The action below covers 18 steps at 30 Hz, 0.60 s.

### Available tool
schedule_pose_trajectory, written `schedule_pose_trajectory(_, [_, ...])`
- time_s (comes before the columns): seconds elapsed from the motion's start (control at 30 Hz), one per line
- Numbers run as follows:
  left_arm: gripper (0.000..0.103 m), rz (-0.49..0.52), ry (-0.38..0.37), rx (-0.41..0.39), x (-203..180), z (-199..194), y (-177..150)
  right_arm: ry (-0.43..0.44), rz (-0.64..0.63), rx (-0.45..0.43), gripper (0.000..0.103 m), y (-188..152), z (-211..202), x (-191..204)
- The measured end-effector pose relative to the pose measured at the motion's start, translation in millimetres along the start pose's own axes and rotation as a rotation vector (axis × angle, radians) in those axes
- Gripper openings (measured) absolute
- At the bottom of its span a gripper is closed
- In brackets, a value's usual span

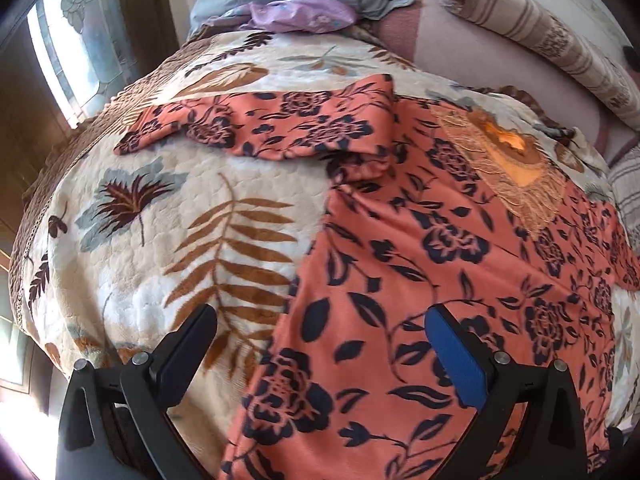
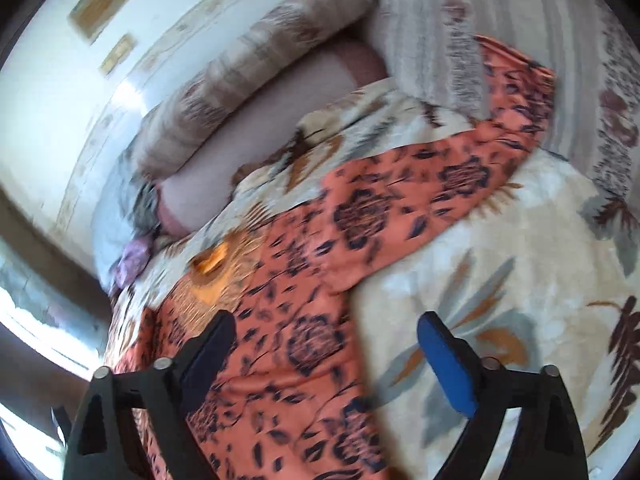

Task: Fold small clothes
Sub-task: 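Grasp the sleeve edge with the right gripper and lift it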

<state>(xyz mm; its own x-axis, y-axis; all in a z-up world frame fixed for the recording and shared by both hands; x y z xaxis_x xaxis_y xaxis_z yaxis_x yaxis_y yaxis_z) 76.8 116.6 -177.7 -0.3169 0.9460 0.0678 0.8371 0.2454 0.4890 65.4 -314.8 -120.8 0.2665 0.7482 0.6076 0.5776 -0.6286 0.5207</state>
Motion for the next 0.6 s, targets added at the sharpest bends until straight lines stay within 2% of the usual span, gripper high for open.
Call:
schedule_pose_trajectory(0.03, [0.103,-0.017,0.011,0.003,10,6,3,-0.038,0.037,-0.018,0.069,18,3,-24])
schedule_pose_trajectory(0.07, [0.103,-0.034,0.024,0.004,19,11,5,-0.083,0.061,-0.041,0.064,36,4,-47])
schedule_pose_trajectory(0.17, [0.103,-0.081,0.048,0.018,41,25,10,-0.236,0.05,-0.136,0.064,94,-1,-94])
schedule_pose_trajectory(0.23, [0.103,-0.101,0.055,0.021,50,30,13,-0.329,-0.059,-0.183,0.064,132,-4,-99])
schedule_pose_trajectory(0.33, [0.103,-0.1,0.067,0.015,53,36,17,-0.479,-0.297,-0.21,0.064,178,2,-89])
schedule_pose_trajectory(0.43, [0.103,-0.094,0.059,0.02,46,41,19,-0.623,-0.395,-0.123,0.064,203,28,-101])
schedule_pose_trajectory(0.5, [0.103,-0.093,0.044,0.023,41,42,18,-0.66,-0.37,-0.009,0.033,206,48,-122])
schedule_pose_trajectory(0.53, [0.103,-0.091,0.036,0.023,39,42,18,-0.672,-0.358,0.037,0.009,204,54,-129])
schedule_pose_trajectory(0.6, [0.103,-0.082,0.026,0.007,36,39,20,-0.647,-0.356,0.048,0.009,204,52,-124])
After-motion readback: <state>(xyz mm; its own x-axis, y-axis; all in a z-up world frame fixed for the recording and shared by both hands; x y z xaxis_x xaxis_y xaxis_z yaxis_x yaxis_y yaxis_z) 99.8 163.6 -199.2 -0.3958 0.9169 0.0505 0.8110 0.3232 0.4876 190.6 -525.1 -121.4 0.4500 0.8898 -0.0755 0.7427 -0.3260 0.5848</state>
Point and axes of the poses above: each gripper's, at about its wrist camera, not at the fingertips, and z roughly the way its jaws point, x to its left, y to its top, the point moved 9 cm from there along z, roughly the way its jaws point, and after that the axes turned 6 degrees about y, right-handed, at the moved point
